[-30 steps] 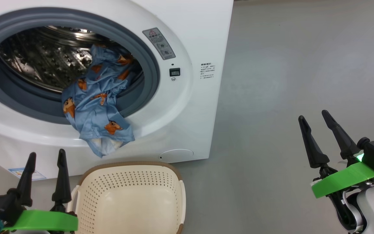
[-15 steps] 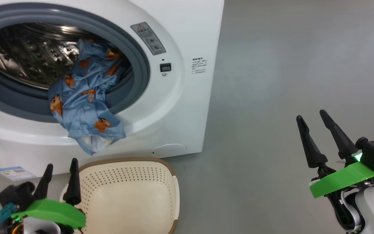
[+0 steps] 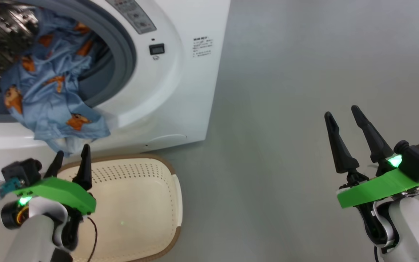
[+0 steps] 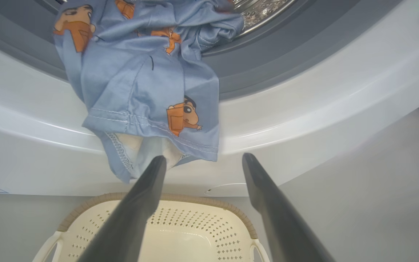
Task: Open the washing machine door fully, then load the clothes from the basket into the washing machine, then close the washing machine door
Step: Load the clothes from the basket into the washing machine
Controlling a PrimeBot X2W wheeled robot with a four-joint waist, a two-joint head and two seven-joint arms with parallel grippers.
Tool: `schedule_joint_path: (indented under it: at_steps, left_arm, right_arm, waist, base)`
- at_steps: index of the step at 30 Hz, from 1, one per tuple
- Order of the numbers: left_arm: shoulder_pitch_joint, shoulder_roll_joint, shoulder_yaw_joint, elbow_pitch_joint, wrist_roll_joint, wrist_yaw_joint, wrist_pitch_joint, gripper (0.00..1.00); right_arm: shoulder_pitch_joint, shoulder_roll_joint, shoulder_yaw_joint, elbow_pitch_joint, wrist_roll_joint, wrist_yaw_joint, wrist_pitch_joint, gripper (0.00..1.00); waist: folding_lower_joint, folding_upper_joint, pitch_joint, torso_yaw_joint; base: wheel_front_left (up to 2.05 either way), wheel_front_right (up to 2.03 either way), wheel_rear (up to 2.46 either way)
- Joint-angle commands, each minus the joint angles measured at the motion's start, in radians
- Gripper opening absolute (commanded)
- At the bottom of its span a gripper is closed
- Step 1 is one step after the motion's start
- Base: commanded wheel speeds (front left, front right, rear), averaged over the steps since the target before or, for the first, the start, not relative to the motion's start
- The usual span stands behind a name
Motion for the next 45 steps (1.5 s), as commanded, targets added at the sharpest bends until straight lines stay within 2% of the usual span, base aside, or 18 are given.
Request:
schedule_joint_path:
  at_steps: [1, 14, 22, 26, 27, 31, 33, 34, 45]
  left_arm:
    - [-0.048, 0.042, 0.014, 0.012, -0.018, -0.003, 0.0, 1.0]
    - [-0.241, 0.115, -0.023, 0.213, -0.156, -0.003, -0.02, 1.0]
    - [-0.334, 0.161, -0.005, 0.322, -0.197, -0.003, -0.024, 1.0]
    - [-0.379, 0.177, 0.015, 0.376, -0.208, 0.008, -0.065, 1.0]
    - [-0.395, 0.189, 0.027, 0.396, -0.209, 0.028, -0.096, 0.95]
    - [-0.41, 0.198, 0.032, 0.432, -0.202, 0.049, -0.125, 0.69]
    - [-0.414, 0.202, 0.03, 0.435, -0.193, 0.049, -0.135, 0.4]
    - [-0.415, 0.201, 0.027, 0.435, -0.188, 0.047, -0.139, 0.0]
    - [-0.384, 0.183, 0.002, 0.42, -0.157, 0.009, -0.149, 0.0]
  right_arm:
    - [-0.025, 0.0, 0.011, -0.03, -0.017, 0.007, -0.008, 1.0]
    - [-0.057, 0.053, 0.006, -0.046, -0.037, 0.007, -0.008, 1.0]
    - [-0.069, 0.075, 0.005, -0.058, -0.045, 0.007, -0.008, 1.0]
    - [-0.072, 0.085, 0.004, -0.059, -0.05, 0.007, -0.008, 1.0]
    - [-0.071, 0.087, 0.002, -0.059, -0.052, 0.007, -0.008, 1.0]
    - [-0.073, 0.092, -0.001, -0.056, -0.057, 0.007, -0.008, 1.0]
    - [-0.077, 0.094, 0.002, -0.054, -0.057, 0.007, -0.008, 1.0]
    - [-0.08, 0.094, 0.003, -0.053, -0.057, 0.007, -0.008, 1.0]
    - [-0.091, 0.083, 0.012, -0.036, -0.049, 0.007, -0.008, 1.0]
  waist:
    - [-0.0001, 0.0, 0.081, -0.052]
    - [-0.0001, 0.0, 0.192, -0.138]
    - [-0.0001, 0.0, 0.244, -0.159]
    - [-0.0001, 0.0, 0.26, -0.161]
    - [-0.0001, 0.0, 0.264, -0.159]
    - [-0.0001, 0.0, 0.268, -0.149]
    - [-0.0001, 0.0, 0.268, -0.144]
    - [-0.0001, 0.0, 0.267, -0.141]
    - [-0.0001, 0.0, 0.236, -0.115]
  base:
    - [0.0, 0.0, 0.0]
    - [0.0, 0.0, 0.0]
    - [0.0, 0.0, 0.0]
    - [0.0, 0.0, 0.0]
    - [0.0, 0.0, 0.0]
    - [0.0, 0.0, 0.0]
    - [0.0, 0.0, 0.0]
    - [0.0, 0.0, 0.0]
    - [0.0, 0.0, 0.0]
